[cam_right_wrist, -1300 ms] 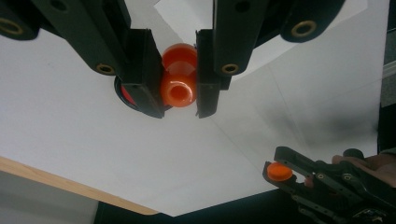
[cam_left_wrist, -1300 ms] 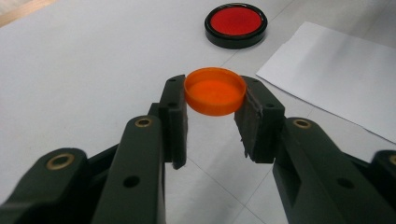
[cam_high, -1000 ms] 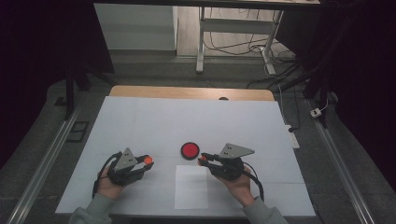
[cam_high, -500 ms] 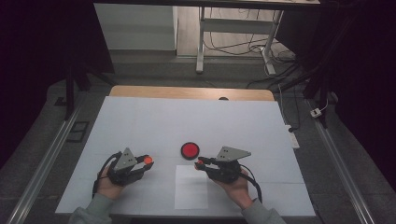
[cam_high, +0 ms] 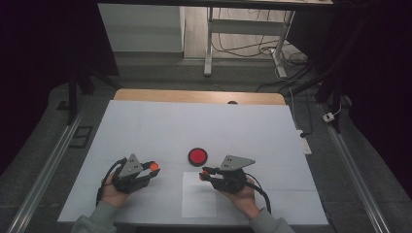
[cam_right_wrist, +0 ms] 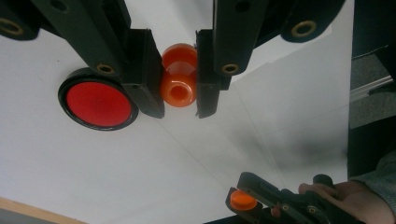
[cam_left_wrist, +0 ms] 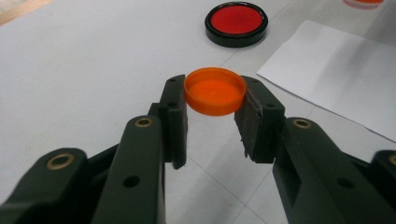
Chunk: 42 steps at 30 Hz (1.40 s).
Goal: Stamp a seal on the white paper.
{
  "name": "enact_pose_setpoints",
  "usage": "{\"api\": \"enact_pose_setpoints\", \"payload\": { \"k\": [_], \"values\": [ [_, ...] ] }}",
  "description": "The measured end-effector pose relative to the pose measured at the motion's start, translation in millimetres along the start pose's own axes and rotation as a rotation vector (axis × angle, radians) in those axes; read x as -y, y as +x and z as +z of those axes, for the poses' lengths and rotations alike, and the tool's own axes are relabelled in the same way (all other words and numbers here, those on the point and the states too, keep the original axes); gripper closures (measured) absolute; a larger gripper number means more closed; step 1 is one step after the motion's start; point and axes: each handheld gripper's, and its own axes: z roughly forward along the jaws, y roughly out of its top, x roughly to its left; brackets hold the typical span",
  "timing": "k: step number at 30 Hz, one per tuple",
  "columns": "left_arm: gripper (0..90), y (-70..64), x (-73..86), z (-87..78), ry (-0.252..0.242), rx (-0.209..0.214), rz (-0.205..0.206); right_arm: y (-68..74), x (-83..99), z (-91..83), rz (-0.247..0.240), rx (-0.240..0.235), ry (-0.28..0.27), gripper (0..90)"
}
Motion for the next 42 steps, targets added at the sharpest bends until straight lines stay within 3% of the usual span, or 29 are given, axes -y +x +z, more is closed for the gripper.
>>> {"api": "enact_pose_setpoints", "payload": {
  "k": [16, 42],
  "values": [
    [64.3, -0.5, -0.1, 0.1, 0.002, 0.000, 0.003, 6.3, 6.7, 12.0, -0.013, -0.026, 0.042, 72.3],
    [64.3, 0.6, 0.4, 0.3, 0.006, 0.001, 0.002, 14.3, 16.6, 20.4, -0.059, -0.029, 0.108, 72.3]
  ]
}}
